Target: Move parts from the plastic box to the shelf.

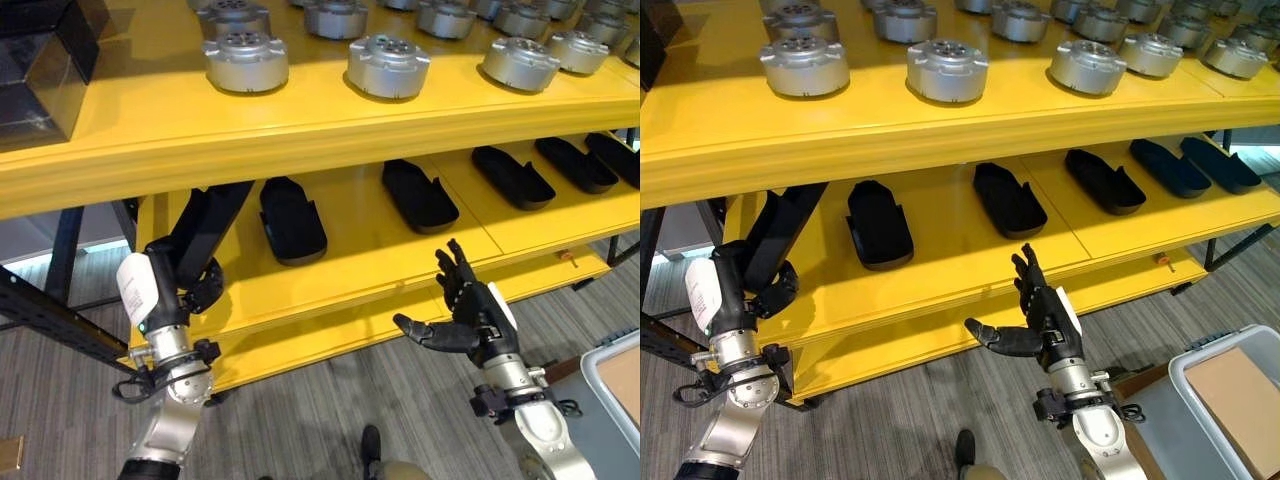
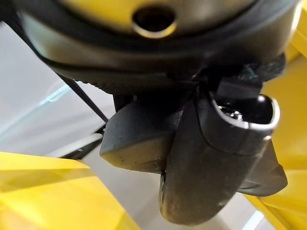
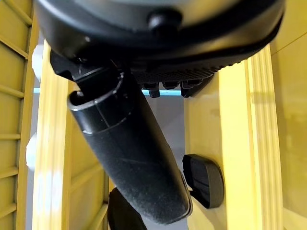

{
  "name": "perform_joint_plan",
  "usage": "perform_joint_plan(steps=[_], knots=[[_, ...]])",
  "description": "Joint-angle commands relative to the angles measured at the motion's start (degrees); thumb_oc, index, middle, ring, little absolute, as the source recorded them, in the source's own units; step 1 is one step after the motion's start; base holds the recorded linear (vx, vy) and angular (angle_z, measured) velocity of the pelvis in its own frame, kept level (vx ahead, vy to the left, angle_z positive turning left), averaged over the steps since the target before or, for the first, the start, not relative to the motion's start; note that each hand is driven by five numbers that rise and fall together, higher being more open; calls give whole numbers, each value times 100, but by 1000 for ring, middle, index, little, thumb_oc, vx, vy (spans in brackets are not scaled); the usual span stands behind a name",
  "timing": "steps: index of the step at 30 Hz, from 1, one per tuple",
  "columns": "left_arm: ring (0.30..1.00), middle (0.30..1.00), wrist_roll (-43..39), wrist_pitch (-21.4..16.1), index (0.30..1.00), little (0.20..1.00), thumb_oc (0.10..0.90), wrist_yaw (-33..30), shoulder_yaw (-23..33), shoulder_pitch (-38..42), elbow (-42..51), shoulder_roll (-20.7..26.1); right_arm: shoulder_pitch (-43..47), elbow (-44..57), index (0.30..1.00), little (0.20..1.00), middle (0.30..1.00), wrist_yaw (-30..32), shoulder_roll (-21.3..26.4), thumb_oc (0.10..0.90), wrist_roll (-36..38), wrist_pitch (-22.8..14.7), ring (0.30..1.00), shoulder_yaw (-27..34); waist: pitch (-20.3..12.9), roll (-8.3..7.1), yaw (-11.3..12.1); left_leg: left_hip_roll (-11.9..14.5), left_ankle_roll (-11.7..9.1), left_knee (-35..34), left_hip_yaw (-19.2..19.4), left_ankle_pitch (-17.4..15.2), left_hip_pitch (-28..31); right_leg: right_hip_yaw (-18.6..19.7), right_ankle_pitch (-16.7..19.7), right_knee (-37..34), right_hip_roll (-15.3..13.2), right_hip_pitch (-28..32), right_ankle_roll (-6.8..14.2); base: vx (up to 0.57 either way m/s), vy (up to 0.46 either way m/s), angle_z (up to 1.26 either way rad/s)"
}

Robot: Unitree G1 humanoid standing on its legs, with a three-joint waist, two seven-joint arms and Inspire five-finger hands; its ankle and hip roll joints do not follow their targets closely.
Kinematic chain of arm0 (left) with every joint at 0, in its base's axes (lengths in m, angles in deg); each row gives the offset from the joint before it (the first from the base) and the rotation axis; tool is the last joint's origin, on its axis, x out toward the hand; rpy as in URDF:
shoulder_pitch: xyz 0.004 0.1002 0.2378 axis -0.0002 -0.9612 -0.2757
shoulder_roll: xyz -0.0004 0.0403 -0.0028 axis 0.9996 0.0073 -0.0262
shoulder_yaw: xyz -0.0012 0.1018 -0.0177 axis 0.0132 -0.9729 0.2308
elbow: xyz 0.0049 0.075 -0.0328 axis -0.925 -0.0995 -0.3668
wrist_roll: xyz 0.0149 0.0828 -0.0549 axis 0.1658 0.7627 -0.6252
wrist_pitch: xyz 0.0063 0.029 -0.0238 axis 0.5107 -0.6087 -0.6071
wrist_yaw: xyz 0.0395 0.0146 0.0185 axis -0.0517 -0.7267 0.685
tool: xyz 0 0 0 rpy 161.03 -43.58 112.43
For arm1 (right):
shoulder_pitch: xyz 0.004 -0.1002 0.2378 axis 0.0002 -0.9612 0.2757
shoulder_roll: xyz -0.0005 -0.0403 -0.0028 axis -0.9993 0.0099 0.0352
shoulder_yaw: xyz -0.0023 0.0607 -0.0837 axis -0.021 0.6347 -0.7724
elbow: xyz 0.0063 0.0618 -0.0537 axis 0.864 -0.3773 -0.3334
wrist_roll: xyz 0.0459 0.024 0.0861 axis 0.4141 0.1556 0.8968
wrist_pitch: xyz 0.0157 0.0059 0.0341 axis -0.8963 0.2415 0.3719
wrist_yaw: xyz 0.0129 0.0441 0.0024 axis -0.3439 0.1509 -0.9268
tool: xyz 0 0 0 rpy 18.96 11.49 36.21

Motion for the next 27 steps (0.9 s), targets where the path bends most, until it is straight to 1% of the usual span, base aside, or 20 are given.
perform_joint_plan(steps=[1, 3, 5, 6, 8, 12, 14, 18, 23, 27], knots=[[300, 300, -66, -256, 300, 300, 400, -645, 480, 995, -220, 367, 289, 785, 1000, 1000, 1000, -58, 62, 900, 123, -508, 1000, 153, -192, -267, -54, 264, -131, -39, 81, 85, 166, -80, -648, 0, -285, 617, 393, 0, 0, 0], [300, 300, -134, -234, 300, 300, 400, -694, 492, 1031, -338, 328, 293, 791, 1000, 1000, 1000, -70, 66, 900, 129, -504, 1000, 141, -183, -284, -51, 280, -139, -39, 97, 95, 166, -81, -645, 0, -278, 615, 395, -3, -5, -2], [300, 300, -366, -236, 300, 300, 400, -816, 552, 1062, -478, 208, 296, 813, 1000, 1000, 1000, -58, 78, 900, 147, -523, 1000, 116, -176, -323, -42, 293, -149, -39, 97, 108, 152, -84, -650, 0, -264, 604, 401, 0, 0, 0], [300, 300, -657, -264, 300, 300, 400, -902, 617, 1092, -578, 119, 314, 813, 1000, 1000, 1000, -25, 86, 900, 157, -530, 1000, 72, -156, -354, -31, 297, -151, -39, 91, 117, 142, -100, -647, 0, -261, 599, 403, 0, 0, 0], [300, 300, -746, -258, 300, 300, 400, -924, 629, 1114, -607, 109, 335, 807, 1000, 1000, 1000, -13, 92, 900, 168, -529, 1000, 43, -141, -365, -33, 296, -150, -39, 83, 120, 129, -109, -645, 0, -261, 596, 404, 0, 0, 0], [300, 300, -1169, -241, 300, 300, 400, -902, 596, 1256, -916, 23, 401, 814, 1000, 1000, 1000, 8, 118, 900, 197, -514, 1000, -67, -65, -420, -31, 305, -152, -39, 63, 140, 71, -110, -628, 0, -259, 559, 400, -8, -2, 1], [300, 300, -1546, -241, 300, 300, 400, -878, 522, 1427, -1138, -55, 451, 829, 1000, 1000, 1000, 0, 157, 900, 224, -495, 1000, -183, 29, -453, -36, 305, -156, -39, 65, 166, 27, -120, -607, 0, -240, 499, 398, -40, 0, 2], [300, 300, -2002, -269, 300, 300, 400, -956, 581, 1597, -1291, -155, 503, 848, 1000, 1000, 1000, 28, 172, 900, 246, -483, 1000, -265, 114, -487, -46, 322, -164, -39, 63, 199, -39, -115, -581, 0, -227, 432, 396, -18, -4, 0], [300, 300, -2319, -211, 300, 300, 400, -1066, 697, 1833, -1498, -81, 561, 888, 1000, 1000, 1000, 75, 222, 900, 261, -470, 1000, -342, 250, -555, -66, 359, -183, -39, 108, 243, -98, -67, -547, 11, -192, 323, 395, -26, -11, -3], [300, 300, -2458, -174, 300, 300, 400, -1059, 697, 2051, -1649, 28, 608, 926, 1000, 1000, 1000, 105, 269, 900, 256, -457, 1000, -405, 380, -548, -86, 359, -188, -39, 139, 265, -128, -21, -529, 27, -189, 247, 387, -20, 6, -4]])
